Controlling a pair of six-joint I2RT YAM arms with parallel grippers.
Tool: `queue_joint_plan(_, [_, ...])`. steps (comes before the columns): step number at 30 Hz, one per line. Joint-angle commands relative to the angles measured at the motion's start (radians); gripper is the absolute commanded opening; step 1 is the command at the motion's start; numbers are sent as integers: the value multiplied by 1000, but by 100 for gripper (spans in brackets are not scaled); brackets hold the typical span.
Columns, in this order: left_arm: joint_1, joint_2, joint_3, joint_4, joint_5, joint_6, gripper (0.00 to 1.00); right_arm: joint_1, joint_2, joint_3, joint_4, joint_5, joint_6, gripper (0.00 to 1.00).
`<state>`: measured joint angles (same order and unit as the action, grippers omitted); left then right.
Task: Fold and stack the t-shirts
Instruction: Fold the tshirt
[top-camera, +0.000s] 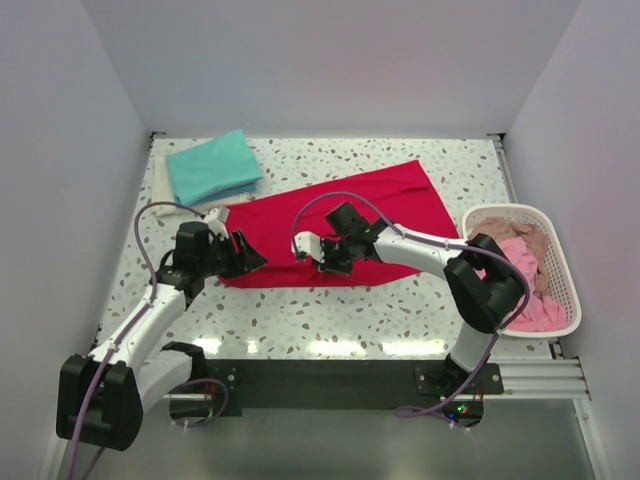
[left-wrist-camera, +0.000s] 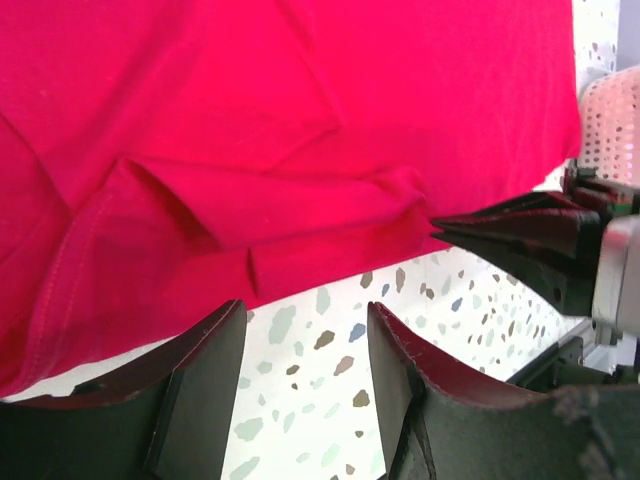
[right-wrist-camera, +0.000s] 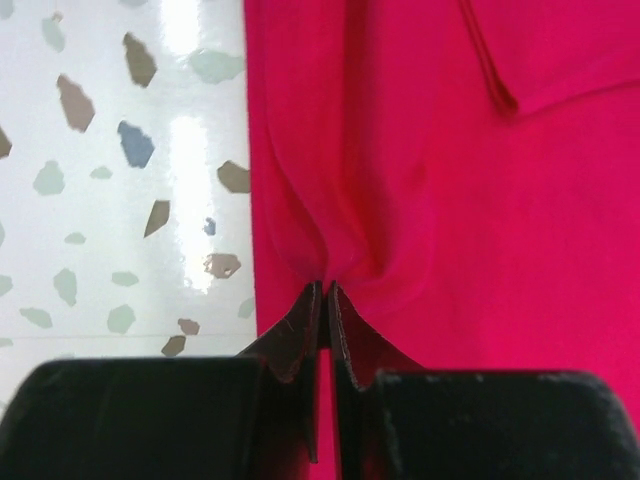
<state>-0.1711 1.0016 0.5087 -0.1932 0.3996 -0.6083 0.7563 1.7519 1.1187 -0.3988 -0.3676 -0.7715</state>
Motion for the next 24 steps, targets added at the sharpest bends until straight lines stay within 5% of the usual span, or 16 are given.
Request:
queue_joint_plan(1, [-21, -1, -22, 51, 71, -16, 56, -14, 23, 72, 63, 12, 107, 4])
queue_joint_plan(24, [-160, 370, 34, 219, -38, -47, 47, -55, 44, 115, 63, -57, 186, 1])
